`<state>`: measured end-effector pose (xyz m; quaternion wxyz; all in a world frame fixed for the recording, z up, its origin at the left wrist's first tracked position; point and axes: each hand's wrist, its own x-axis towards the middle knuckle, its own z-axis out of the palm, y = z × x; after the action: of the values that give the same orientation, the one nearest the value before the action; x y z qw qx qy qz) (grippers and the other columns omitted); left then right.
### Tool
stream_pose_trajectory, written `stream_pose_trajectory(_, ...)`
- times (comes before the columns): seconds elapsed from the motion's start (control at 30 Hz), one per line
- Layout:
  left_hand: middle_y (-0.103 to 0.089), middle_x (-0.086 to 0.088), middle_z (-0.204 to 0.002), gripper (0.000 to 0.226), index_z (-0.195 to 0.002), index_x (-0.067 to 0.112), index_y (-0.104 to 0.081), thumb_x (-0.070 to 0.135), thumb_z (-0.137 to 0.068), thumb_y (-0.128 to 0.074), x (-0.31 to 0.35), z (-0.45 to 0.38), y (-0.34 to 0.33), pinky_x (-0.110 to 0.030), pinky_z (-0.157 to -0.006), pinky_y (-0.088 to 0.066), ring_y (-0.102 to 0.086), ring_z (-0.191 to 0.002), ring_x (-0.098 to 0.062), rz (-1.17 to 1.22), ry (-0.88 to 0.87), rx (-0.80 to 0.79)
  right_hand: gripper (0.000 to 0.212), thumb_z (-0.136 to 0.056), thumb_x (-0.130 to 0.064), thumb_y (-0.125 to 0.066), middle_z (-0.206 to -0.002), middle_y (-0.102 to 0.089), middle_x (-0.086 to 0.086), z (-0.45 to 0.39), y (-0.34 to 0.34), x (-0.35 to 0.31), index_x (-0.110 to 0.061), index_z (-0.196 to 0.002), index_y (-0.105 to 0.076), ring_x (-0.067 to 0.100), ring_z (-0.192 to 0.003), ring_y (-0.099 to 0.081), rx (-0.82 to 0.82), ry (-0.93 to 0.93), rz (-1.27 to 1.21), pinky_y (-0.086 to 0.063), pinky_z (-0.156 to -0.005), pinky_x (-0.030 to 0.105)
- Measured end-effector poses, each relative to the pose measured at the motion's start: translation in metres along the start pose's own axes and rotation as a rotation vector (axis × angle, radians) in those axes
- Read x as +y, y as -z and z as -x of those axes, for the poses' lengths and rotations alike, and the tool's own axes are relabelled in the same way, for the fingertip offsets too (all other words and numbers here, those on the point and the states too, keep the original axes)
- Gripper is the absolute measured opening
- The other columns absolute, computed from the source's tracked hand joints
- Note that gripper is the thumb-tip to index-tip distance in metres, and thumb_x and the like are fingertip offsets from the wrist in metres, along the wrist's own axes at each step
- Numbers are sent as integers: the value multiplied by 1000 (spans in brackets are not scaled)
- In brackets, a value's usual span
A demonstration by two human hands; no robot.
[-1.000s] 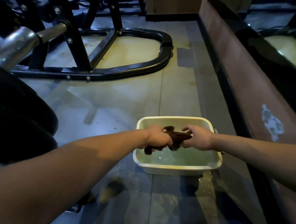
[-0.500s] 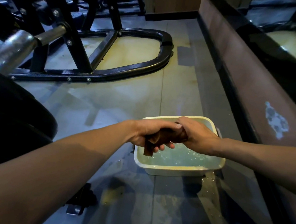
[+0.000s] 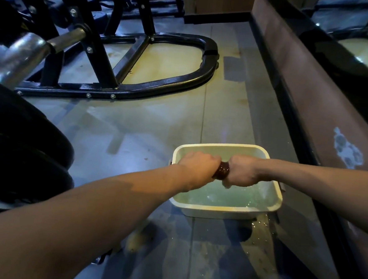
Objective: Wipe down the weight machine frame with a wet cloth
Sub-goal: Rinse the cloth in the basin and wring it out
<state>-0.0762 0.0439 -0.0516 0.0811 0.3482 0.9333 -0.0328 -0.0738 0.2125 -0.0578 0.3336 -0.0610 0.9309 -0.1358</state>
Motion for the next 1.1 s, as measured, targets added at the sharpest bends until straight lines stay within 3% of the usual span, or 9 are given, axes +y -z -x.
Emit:
stream_pose_trajectory(0.1,-61,-5,-100,33,-129,16,-44,34,-104,-55,-2,1,0,-37,-63,-40,-50,-76,-24,-103,-90,34,21,-86,-27,-79,-76,-61,5,-2,5,6,-9,-91,-69,16,-59,-55,-131,-20,-195,-47,-53,27)
stream_pose_trajectory(0.2,-60,-4,-105,32,-124,18,-51,34,-99,-62,-5,3,-5,-36,-65,-44,-57,-81,-23,32,-14,3,30,-84,-32,-82,-89,-66,3,-8,-3,11,-14,-103,-67,18,-76,-63,-31,52,-227,-50,-65,27)
stream_pose_trajectory(0.3,-67,-6,-92,24,-108,13,-63,30,-93,-69,-7,-1,-6,-31,-60,-49,-64,-73,-22,605,363,-181,61,-85,-40,-81,-125,-54,-5,-5,-16,15,-23,-136,-51,20,-111,-57,384,211,-16,-52,-89,30)
stream_pose_trajectory(0.37,-61,-5,-83,24,-115,8,-63,25,-98,-65,-10,-2,-1,-24,-48,-42,-51,-57,-13,1052,540,-344,79,-89,-45,-74,-148,-41,-3,2,-19,21,-27,-154,-33,20,-129,-48,586,356,226,-49,-103,35)
stream_pose_trajectory(0.5,-60,-3,-79,29,-123,5,-57,25,-102,-60,-18,3,17,-14,-38,-34,-44,-51,-7,1555,523,-523,101,-83,-59,-73,-155,-41,-3,12,-22,22,-26,-162,-20,19,-139,-39,664,457,252,-39,-112,35)
stream_pose_trajectory(0.57,-60,-4,-79,28,-118,4,-55,25,-101,-62,-18,5,22,-14,-36,-32,-43,-50,-7,1663,471,-609,98,-81,-54,-79,-145,-51,1,12,-25,16,-22,-159,-30,22,-131,-46,752,452,200,-43,-107,38)
stream_pose_trajectory(0.73,-55,3,-69,26,-96,12,-56,35,-99,-66,-11,12,37,-14,-39,-30,-38,-49,-5,1389,366,-705,31,-92,-25,-75,-107,-65,-4,8,-16,4,-25,-118,-59,18,-98,-60,645,472,6,-54,-81,35)
stream_pose_trajectory(0.97,-61,-3,-66,22,-74,14,-62,27,-85,-75,1,3,11,-27,-54,-45,-59,-62,-22,591,268,-213,21,-98,-33,-66,-76,-65,-7,7,-8,-2,-30,-79,-57,11,-68,-63,386,253,52,-41,-52,21)
stream_pose_trajectory(1.1,-65,1,-79,14,-90,19,-68,32,-93,-66,4,3,12,-31,-62,-49,-63,-75,-22,254,129,-24,19,-94,-29,-69,-74,-68,-2,10,-6,-7,-25,-75,-67,14,-65,-62,297,143,-35,-45,-52,25)
